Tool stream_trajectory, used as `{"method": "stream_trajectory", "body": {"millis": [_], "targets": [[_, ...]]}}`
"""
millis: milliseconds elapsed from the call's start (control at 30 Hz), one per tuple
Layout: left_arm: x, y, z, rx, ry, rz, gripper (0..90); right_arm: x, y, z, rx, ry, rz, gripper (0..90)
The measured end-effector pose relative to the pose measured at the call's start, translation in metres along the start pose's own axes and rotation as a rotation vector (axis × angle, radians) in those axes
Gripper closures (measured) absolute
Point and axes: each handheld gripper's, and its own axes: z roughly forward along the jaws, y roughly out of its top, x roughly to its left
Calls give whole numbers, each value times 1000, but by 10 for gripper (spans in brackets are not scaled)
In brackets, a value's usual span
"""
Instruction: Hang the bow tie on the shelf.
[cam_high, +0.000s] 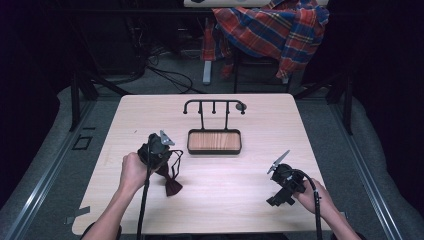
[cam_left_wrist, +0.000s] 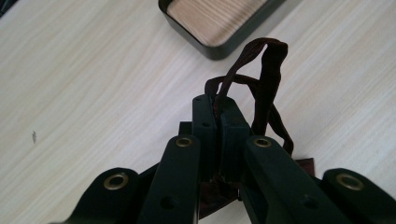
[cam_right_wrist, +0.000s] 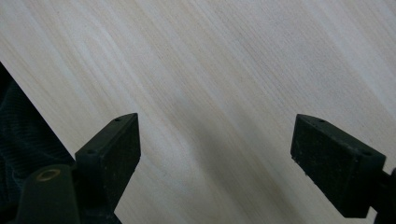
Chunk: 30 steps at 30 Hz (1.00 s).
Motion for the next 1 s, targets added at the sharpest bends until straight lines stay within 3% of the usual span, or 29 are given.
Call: {"method": "stream_trajectory", "body": {"millis": [633, 1000], "targets": [[19, 15, -5, -42, -3, -38, 874, 1, 0, 2, 8, 1, 0, 159], [20, 30, 8, -56, -13, -42, 874, 1, 1, 3, 19, 5, -4, 159]]}}
